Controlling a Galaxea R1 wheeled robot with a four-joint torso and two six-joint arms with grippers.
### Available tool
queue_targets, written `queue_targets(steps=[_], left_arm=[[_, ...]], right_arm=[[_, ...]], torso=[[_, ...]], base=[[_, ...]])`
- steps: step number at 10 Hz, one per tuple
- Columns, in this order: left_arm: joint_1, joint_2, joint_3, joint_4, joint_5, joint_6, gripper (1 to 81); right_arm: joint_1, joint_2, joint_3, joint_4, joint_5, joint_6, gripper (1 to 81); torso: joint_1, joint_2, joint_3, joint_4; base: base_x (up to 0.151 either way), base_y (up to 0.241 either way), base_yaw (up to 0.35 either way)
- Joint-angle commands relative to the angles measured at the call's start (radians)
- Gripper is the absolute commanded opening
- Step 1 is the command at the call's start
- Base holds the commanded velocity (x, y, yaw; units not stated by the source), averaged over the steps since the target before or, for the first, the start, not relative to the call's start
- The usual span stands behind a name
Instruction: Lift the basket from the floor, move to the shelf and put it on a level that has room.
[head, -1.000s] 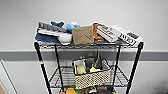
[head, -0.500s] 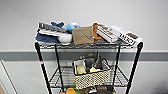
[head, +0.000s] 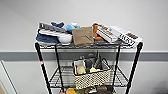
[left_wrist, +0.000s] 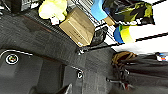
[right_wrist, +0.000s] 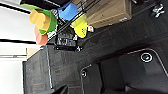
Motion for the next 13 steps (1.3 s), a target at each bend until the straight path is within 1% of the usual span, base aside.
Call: queue_targets(steps=[1, 2, 4, 6, 9, 11, 13], left_arm=[[0.010, 0.101, -0.131, 0.029, 0.007, 0.021, 81.1], [0.014, 0.130, -0.172, 0.030, 0.007, 0.019, 81.1], [0.023, 0.194, -0.279, 0.029, 0.013, 0.018, 81.1], [0.034, 0.260, -0.382, 0.027, 0.020, 0.018, 81.1], [0.050, 0.320, -0.482, 0.029, 0.022, 0.018, 81.1], [0.063, 0.355, -0.551, 0.029, 0.022, 0.018, 81.1], [0.076, 0.415, -0.652, 0.030, 0.022, 0.019, 81.1]], right_arm=[[-0.019, 0.087, -0.137, -0.043, -0.016, -0.012, 81.1], [-0.039, 0.110, -0.181, -0.043, -0.013, -0.021, 81.1], [-0.076, 0.167, -0.269, -0.079, -0.011, -0.022, 81.1], [-0.108, 0.236, -0.378, -0.097, -0.014, -0.022, 81.1], [-0.145, 0.337, -0.522, -0.135, -0.016, -0.022, 81.1], [-0.166, 0.392, -0.585, -0.174, -0.019, -0.020, 81.1], [-0.177, 0.441, -0.657, -0.188, -0.019, -0.022, 81.1]], torso=[[0.000, 0.000, 0.000, 0.000], [0.000, 0.000, 0.000, 0.000], [0.000, 0.000, 0.001, 0.000], [0.000, 0.000, 0.001, 0.000], [-0.001, 0.000, 0.001, 0.000], [-0.001, 0.000, 0.002, 0.000], [-0.001, -0.001, 0.002, 0.000]], base=[[0.000, 0.000, 0.000], [0.000, 0.000, 0.000], [0.000, 0.000, 0.000], [0.000, 0.000, 0.000], [0.000, 0.000, 0.000], [0.000, 0.000, 0.000], [0.000, 0.000, 0.000]])
